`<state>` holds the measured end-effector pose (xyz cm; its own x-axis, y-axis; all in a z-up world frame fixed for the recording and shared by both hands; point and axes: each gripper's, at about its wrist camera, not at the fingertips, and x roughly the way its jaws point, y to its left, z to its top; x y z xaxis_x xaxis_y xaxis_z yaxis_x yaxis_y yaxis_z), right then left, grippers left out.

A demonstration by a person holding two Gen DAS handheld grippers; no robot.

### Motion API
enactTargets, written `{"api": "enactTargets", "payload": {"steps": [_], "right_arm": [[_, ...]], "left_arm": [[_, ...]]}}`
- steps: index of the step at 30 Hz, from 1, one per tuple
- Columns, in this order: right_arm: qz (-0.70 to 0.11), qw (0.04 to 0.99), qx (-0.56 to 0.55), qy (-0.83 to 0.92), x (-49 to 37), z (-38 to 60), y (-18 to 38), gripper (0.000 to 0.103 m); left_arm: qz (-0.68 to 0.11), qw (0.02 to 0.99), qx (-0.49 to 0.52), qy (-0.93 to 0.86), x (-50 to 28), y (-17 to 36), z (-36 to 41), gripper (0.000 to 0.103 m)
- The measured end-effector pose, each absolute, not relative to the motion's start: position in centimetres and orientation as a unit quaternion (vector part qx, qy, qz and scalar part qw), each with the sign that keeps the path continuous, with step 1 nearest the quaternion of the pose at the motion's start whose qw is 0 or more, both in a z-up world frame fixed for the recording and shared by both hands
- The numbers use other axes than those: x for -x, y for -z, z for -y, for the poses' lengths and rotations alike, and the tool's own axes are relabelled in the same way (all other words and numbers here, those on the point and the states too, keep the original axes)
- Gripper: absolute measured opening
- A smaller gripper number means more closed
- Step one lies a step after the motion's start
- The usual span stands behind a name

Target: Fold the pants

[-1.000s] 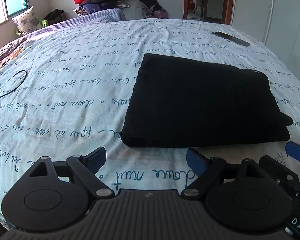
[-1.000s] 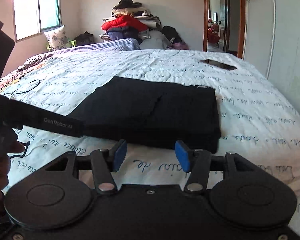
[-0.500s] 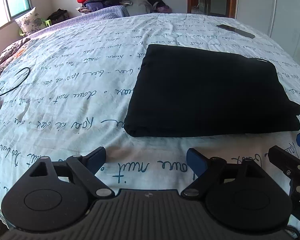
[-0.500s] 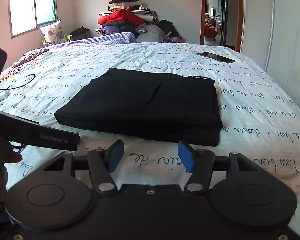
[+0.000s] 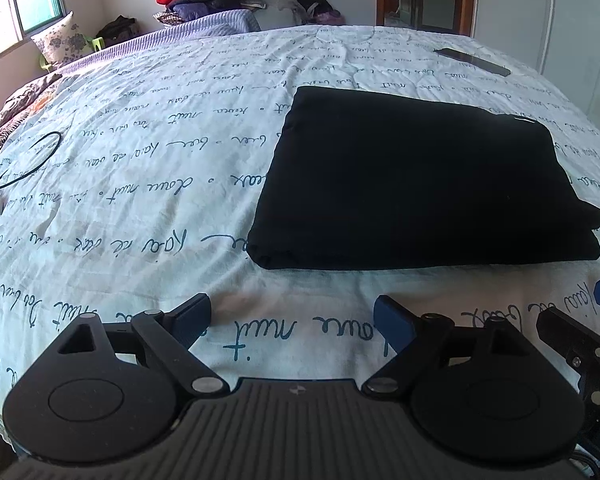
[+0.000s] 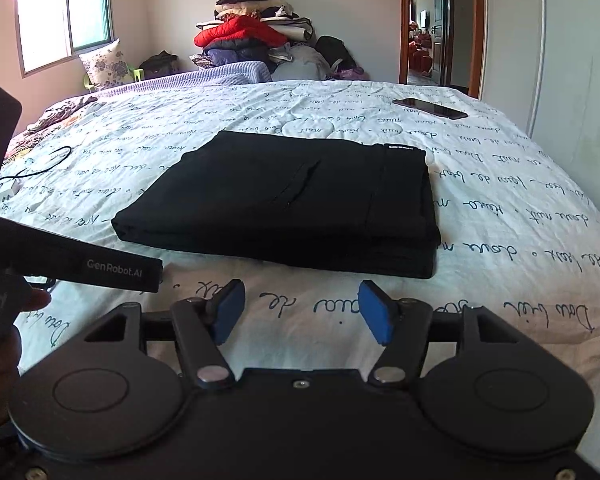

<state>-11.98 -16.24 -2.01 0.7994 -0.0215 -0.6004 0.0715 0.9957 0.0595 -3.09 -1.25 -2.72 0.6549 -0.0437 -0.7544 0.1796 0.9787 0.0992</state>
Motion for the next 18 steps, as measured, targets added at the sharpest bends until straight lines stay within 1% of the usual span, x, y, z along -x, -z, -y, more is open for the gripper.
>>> {"api": "enactTargets", "payload": {"steps": [18], "right_arm": [[-0.315, 0.948, -0.042, 0.024, 12.26, 16.23, 1.93, 0.064]], "left_arm": [[-0.413, 0.905, -0.082, 0.06, 3.13, 2.79, 1.26, 0.094]]}}
